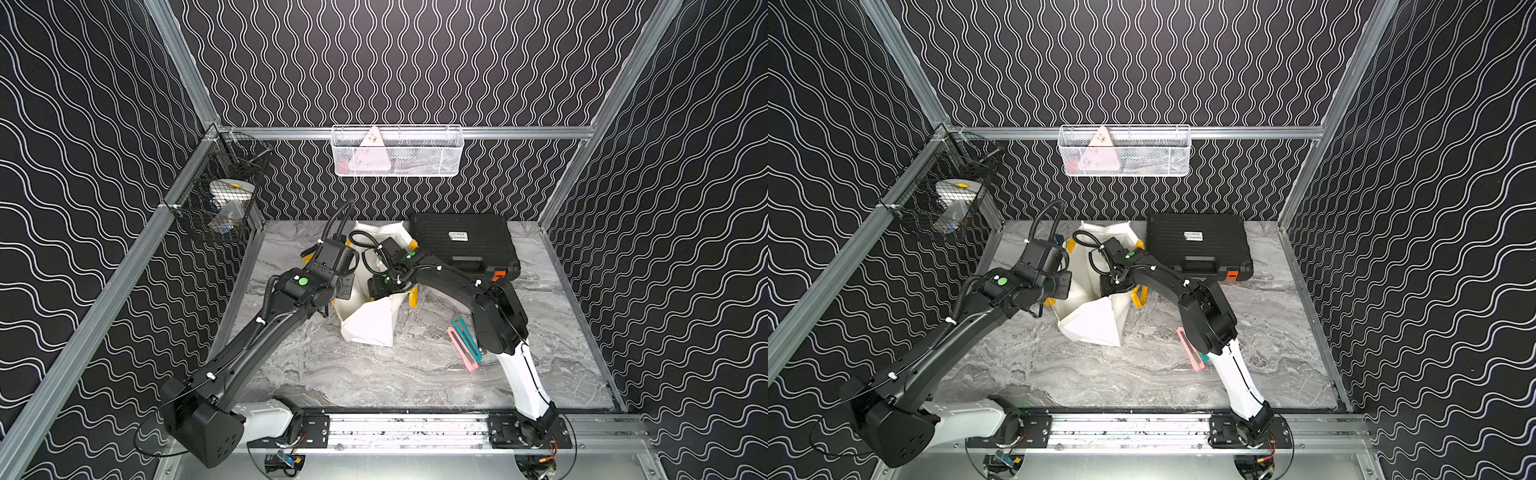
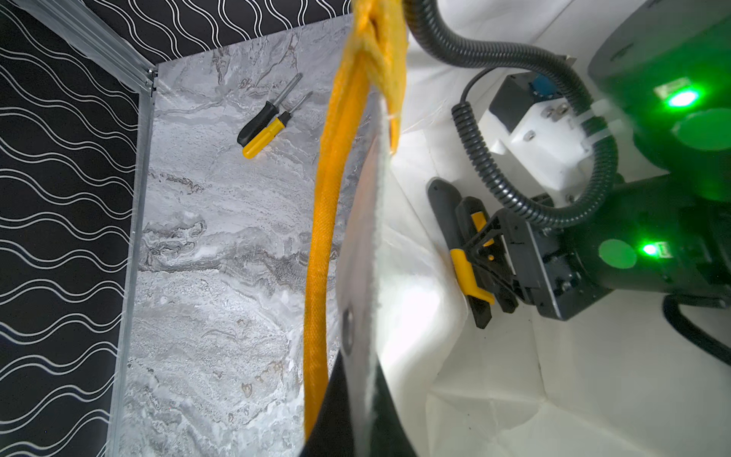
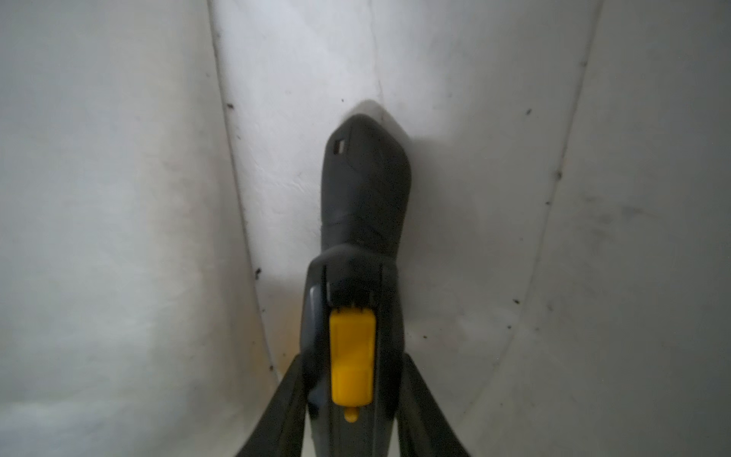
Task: Place the art knife into the pouch
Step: Place the utility knife in the pouch.
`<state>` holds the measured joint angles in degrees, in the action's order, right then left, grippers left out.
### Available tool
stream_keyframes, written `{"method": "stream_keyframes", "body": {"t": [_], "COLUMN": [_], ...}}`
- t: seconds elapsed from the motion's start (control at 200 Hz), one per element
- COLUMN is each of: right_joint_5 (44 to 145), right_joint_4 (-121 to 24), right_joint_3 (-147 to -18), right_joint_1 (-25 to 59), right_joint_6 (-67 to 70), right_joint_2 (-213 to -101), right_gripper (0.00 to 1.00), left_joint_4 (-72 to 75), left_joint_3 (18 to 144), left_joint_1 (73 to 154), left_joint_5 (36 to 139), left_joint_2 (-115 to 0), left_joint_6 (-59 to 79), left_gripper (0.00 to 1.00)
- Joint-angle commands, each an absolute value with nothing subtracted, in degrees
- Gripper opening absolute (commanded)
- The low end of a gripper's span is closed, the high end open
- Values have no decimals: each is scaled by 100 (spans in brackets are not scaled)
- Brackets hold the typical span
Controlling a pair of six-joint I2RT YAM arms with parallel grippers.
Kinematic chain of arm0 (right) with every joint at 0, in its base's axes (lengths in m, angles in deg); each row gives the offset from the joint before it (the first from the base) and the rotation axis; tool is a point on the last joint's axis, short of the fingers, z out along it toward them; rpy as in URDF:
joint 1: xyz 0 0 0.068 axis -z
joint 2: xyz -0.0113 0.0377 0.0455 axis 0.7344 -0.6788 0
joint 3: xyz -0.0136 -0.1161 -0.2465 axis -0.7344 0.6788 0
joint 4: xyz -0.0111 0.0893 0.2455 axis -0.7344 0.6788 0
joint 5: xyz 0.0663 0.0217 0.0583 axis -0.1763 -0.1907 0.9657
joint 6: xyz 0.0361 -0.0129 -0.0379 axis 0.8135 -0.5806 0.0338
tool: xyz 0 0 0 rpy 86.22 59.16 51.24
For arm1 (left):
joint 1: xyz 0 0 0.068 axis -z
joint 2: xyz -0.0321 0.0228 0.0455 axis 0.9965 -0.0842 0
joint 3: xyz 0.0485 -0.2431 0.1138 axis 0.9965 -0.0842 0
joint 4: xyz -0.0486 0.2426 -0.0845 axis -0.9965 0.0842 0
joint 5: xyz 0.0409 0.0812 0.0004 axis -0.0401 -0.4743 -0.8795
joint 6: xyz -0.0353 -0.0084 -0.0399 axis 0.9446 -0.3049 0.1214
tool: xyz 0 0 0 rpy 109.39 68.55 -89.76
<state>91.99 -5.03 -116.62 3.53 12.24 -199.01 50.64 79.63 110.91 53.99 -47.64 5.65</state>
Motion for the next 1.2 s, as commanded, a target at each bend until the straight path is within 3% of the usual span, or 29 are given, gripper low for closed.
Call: {"method": "stream_keyframes", "body": {"t": [0.0, 0.315, 0.735, 1.096, 1.196], "right_joint_5": [8808, 8429, 8637, 9309, 9386], "right_joint_4": [37, 514, 356, 3, -35], "right_joint_3": [-11636, -11352, -10817, -10846, -10929], "right_joint_1": [363, 462, 682, 556, 485], "right_joint_6": [984, 731, 516, 528, 532], "right_joint_2": [-19947, -19894, -19662, -19674, -19640], "right_gripper": [21, 21, 21, 21, 27], "left_joint_4": [4799, 4904, 5339, 4731, 4712], "left_joint_3": [7859, 7820, 8178, 7704, 7666], "left_joint_1": [11068, 10759, 10337, 10418, 10477], "left_joint_5": [5279, 4987, 4375, 6000, 5951], "left_joint_2": [-4794, -4974, -5008, -5280, -5243], "left_joint_6": [449, 407, 321, 470, 494], "left_gripper": [0, 0, 0, 0, 0]}}
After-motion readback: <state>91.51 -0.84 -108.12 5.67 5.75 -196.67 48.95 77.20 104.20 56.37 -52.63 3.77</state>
